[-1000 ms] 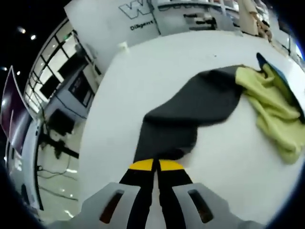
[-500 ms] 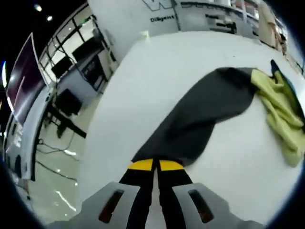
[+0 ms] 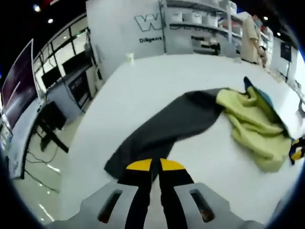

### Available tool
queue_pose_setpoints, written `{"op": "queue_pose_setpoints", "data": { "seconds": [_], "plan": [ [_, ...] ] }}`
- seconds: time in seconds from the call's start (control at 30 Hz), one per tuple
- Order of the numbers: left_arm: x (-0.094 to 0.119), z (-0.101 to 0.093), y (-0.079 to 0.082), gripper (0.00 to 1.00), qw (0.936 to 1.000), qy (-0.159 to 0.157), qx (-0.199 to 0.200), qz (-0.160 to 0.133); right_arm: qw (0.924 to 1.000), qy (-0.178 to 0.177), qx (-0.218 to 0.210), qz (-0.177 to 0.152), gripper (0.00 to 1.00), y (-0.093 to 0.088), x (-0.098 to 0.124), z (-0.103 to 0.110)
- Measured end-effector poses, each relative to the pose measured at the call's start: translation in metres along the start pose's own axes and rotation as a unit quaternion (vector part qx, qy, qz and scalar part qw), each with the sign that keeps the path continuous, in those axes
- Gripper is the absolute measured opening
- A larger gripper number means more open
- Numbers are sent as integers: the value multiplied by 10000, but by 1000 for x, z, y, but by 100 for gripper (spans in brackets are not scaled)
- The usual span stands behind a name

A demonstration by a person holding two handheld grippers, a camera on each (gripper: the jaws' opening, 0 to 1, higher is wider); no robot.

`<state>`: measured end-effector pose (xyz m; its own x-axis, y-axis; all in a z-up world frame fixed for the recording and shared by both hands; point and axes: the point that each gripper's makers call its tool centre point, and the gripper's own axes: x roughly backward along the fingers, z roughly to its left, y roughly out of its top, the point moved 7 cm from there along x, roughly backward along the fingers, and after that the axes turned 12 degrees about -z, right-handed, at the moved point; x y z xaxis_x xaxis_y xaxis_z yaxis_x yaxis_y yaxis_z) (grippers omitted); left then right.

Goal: Fold the garment on the visible template until the final outline fits inside the template.

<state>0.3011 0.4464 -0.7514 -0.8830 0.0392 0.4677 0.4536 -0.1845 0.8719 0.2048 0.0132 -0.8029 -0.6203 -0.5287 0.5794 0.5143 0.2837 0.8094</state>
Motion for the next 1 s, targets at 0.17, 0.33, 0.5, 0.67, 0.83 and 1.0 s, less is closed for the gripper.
{"op": "queue_pose_setpoints", "data": {
  "seconds": [0.17, 0.33, 0.5, 0.67, 0.83, 1.0],
  "plan": [
    [9, -7, 13, 1, 9995, -64, -35, -311, 10000, -57, -76, 8, 10, -1, -1, -5],
    [22, -19, 21, 4, 9986, -252, -71, -456, 9998, -204, 59, 14, 0, -3, -2, -12],
    [38, -28, 34, 4, 9973, -476, -88, -557, 9995, -81, -295, 30, 0, -6, -1, -16],
    [46, -32, 44, 10, 9947, -645, -97, -795, 9994, 213, 185, 218, 0, -6, -2, -6],
    [47, -40, 44, 22, 9915, -913, -31, -922, 9985, 290, 376, 265, 25, 0, -3, -1],
    [50, -54, 40, 48, 9887, -1113, -46, -1003, 9985, 321, 268, 356, 33, 0, -5, 3]
  ]
}}
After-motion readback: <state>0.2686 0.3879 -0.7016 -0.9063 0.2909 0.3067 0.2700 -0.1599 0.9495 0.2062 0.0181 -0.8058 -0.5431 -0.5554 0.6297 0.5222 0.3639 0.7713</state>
